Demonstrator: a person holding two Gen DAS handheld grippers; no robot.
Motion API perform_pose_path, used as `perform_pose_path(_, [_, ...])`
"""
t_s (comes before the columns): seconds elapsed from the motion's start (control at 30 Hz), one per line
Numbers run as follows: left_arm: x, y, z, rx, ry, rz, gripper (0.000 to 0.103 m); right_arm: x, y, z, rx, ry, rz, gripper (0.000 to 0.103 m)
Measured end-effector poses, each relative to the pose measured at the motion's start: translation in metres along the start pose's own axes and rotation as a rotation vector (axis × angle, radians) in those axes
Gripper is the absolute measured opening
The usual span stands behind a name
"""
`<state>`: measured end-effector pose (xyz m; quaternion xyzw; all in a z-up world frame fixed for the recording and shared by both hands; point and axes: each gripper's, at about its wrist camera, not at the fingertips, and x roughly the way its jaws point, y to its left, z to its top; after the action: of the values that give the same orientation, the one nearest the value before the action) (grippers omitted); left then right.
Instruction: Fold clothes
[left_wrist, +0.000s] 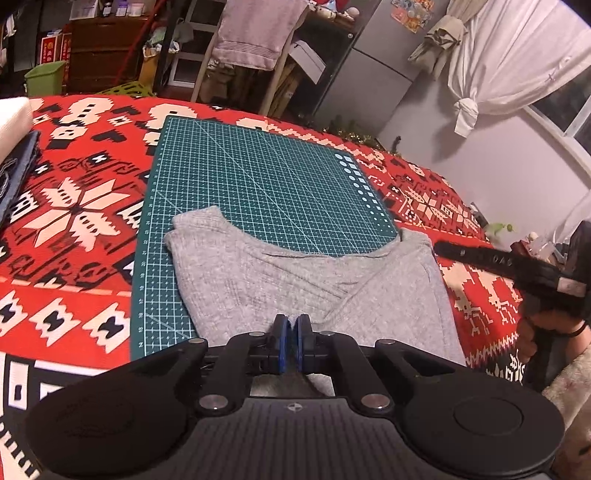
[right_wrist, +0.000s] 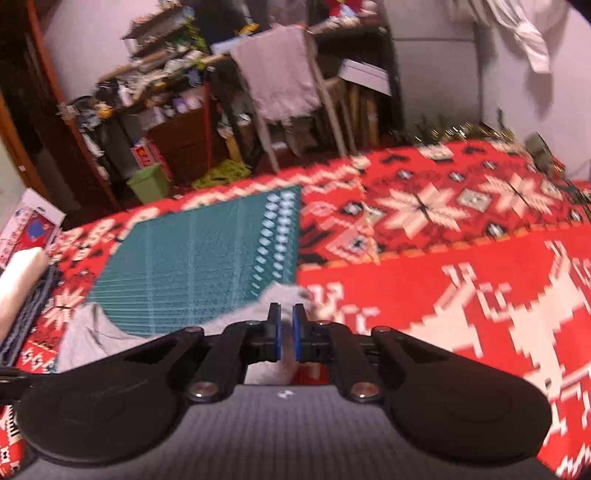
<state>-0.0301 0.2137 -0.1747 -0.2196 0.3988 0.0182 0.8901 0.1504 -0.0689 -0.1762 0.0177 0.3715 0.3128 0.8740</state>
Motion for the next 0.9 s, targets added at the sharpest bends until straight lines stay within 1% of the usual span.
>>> perform_pose_path(0.17, [0.005, 0.000, 0.000, 0.016, 0.011, 0.010, 0.004, 0.028, -0.008, 0.005, 0.003, 0.060, -0.036, 0.006])
perform_pose_path(0.33, [0.005, 0.002, -0.001, 0.010, 0.014, 0.016, 0.004, 0.023, -0.029, 0.011, 0.086, 0.018, -0.052, 0.007])
perform_pose_path(0.4, [0.006, 0.003, -0.001, 0.000, 0.014, 0.014, 0.004, 0.012, -0.036, 0.011, 0.140, 0.008, -0.030, 0.007])
perform_pose_path(0.43, [0.006, 0.004, -0.001, -0.004, 0.015, 0.013, 0.004, 0.004, -0.035, 0.008, 0.138, 0.007, -0.013, 0.007])
perform_pose_path(0.57, [0.007, 0.004, 0.001, -0.008, 0.012, 0.012, 0.004, -0.028, -0.016, -0.011, 0.071, 0.049, 0.049, 0.008])
perform_pose_path(0.63, [0.005, 0.004, 0.000, -0.015, 0.008, 0.014, 0.010, -0.045, -0.007, -0.025, 0.054, 0.076, 0.079, 0.009])
perform_pose_path(0.67, [0.002, 0.004, 0.000, -0.019, 0.005, 0.011, 0.015, -0.053, -0.002, -0.032, 0.052, 0.092, 0.089, 0.010])
perform_pose_path(0.7, [0.000, 0.004, -0.001, -0.024, 0.002, 0.008, 0.020, -0.062, 0.002, -0.040, 0.054, 0.108, 0.093, 0.010])
perform_pose_path(0.8, [-0.010, 0.003, -0.006, -0.031, -0.007, 0.009, 0.025, -0.079, 0.012, -0.064, 0.065, 0.154, 0.091, 0.011])
perform_pose_path(0.9, [-0.021, 0.005, -0.015, -0.053, -0.009, 0.010, 0.027, -0.091, 0.019, -0.086, 0.078, 0.195, 0.083, 0.011])
